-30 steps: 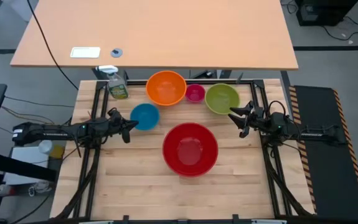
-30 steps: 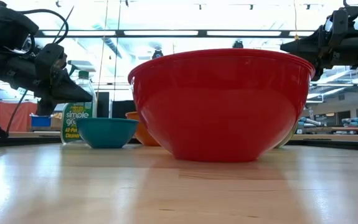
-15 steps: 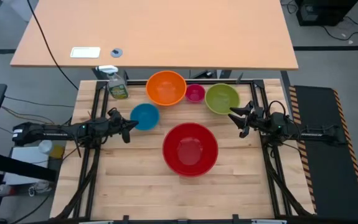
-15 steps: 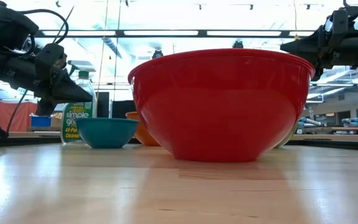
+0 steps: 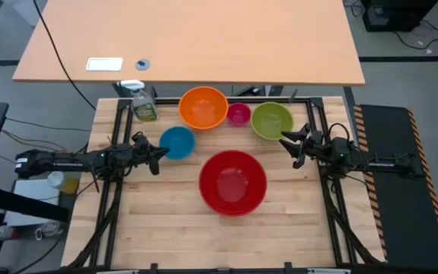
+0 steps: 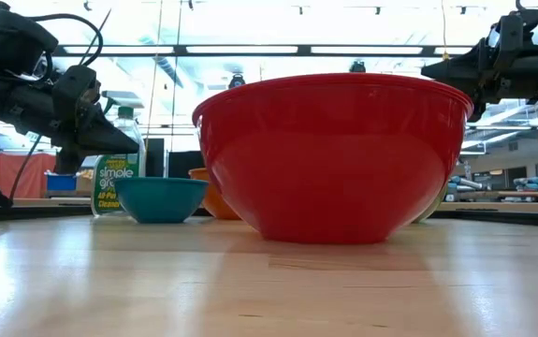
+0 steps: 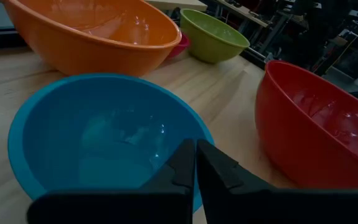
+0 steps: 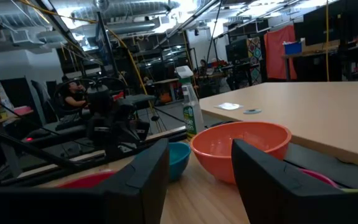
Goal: Nest bowls inside each other
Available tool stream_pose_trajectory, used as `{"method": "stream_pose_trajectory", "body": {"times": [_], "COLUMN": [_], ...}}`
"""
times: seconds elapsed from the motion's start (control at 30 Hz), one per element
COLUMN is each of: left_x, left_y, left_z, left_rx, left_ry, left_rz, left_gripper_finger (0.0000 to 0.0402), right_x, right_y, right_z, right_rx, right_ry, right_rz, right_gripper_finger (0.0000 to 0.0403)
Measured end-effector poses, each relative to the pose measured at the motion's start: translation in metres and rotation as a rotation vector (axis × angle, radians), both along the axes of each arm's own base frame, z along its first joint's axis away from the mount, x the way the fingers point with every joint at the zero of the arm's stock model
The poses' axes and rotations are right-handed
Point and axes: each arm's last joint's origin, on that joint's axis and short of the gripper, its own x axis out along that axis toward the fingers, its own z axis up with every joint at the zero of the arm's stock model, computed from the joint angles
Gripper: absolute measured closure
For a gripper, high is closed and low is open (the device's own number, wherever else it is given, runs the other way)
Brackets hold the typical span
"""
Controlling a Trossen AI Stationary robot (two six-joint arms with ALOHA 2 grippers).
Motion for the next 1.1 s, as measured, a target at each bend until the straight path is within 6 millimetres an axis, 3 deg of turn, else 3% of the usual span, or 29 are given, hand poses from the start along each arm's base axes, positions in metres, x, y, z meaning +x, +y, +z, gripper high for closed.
{"method": "stream_pose_trajectory", "body": {"times": [0.37,0.63,1.1], "left_x": [0.000,0.003,-0.002], "left_y": [0.000,0.000,0.003], "left_z": [0.001,0.035,0.057], "left_rx": [-0.027,-0.313,-0.320], "left_ry": [-0.026,-0.517,-0.773], "left_rz": [0.008,0.032,0.051], "left_gripper_finger": [0.0381,0.0381,0.0381], "right_x": [0.000,0.000,0.000], "right_y": [0.000,0.000,0.000], "right_z": [0.000,0.000,0.000], "right_rx": [0.000,0.000,0.000], "right_ry": [0.000,0.000,-0.003], "right_rz": [-0.001,-0.001,-0.001], "right_gripper_finger": [0.0223,0.0223,0.0223]}}
